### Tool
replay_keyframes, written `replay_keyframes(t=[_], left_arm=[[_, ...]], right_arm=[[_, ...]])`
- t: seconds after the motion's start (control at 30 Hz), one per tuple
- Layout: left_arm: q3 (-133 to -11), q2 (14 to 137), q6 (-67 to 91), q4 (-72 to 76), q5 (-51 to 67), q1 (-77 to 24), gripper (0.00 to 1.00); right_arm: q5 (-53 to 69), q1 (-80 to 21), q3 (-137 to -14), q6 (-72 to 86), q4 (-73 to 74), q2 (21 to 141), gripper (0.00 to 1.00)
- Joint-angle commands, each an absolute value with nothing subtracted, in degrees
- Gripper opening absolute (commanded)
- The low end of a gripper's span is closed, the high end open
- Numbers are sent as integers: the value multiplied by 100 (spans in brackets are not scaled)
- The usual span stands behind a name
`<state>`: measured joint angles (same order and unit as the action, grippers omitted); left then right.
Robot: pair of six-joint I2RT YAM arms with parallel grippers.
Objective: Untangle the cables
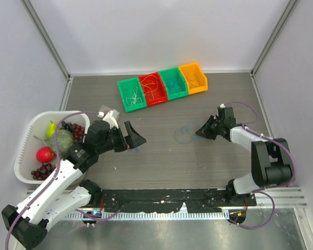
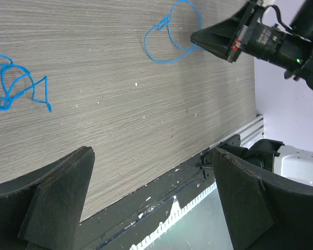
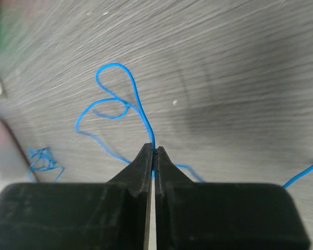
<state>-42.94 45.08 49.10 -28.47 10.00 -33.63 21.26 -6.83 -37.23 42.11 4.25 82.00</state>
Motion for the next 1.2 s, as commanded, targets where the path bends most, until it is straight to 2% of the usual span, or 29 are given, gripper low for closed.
replay_keyframes(t=[0.0, 0.13, 0.27, 0.6, 0.8, 0.93, 1.0, 1.03, 1.1, 1.17], left_arm=[[-4316, 4377, 4939, -2391, 1195, -3349, 99], [-4228, 4280, 4896, -2408, 1152, -3340, 100], [-4245, 4368, 4834, -2382, 1204, -3349, 100], [-4271, 4404, 4799, -2364, 1380, -3349, 100], [-4228, 4350, 4799, -2382, 1353, -3349, 100], [-4254, 4324, 4790, -2443, 1415, -3340, 100], [-4228, 4245, 4790, -2470, 1371, -3340, 100], [-4219, 4219, 4790, -2470, 1354, -3349, 100], [-4210, 4184, 4790, -2496, 1345, -3340, 100], [-4227, 4166, 4781, -2531, 1345, -3349, 100]], right_arm=[[1741, -606, -4420, 3016, 922, 8762, 10], [1548, -676, -4368, 2628, 949, 8482, 27], [1064, -1106, -4412, 2286, 1064, 8490, 37], [133, -1932, -4571, 1846, 1511, 8640, 46], [-850, -2636, -4649, 1793, 1731, 9017, 46], [-1483, -3005, -4824, 1960, 1977, 9290, 41], [-1757, -3164, -4939, 1977, 2083, 9413, 28], [-1740, -3190, -5009, 2004, 2092, 9517, 16], [-1486, -3208, -5062, 1987, 1987, 9606, 1], [-1275, -3199, -5097, 2021, 1829, 9519, 1]])
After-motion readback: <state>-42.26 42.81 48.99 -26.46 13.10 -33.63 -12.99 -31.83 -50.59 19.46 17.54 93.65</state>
